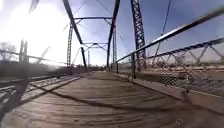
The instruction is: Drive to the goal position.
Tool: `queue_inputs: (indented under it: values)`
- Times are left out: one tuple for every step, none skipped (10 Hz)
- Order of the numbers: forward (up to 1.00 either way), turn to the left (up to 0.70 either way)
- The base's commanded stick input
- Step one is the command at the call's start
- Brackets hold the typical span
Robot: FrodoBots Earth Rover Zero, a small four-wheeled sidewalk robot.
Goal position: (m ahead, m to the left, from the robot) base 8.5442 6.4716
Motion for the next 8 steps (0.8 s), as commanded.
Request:
queue_inputs:
  values:
    - [1.0,0.39]
    - [1.0,0.3]
    - [1.0,0.21]
    - [1.0,0.11]
    - [1.0,0.02]
    - [1.0,0.0]
    - [1.0,0.0]
    - [1.0,0.0]
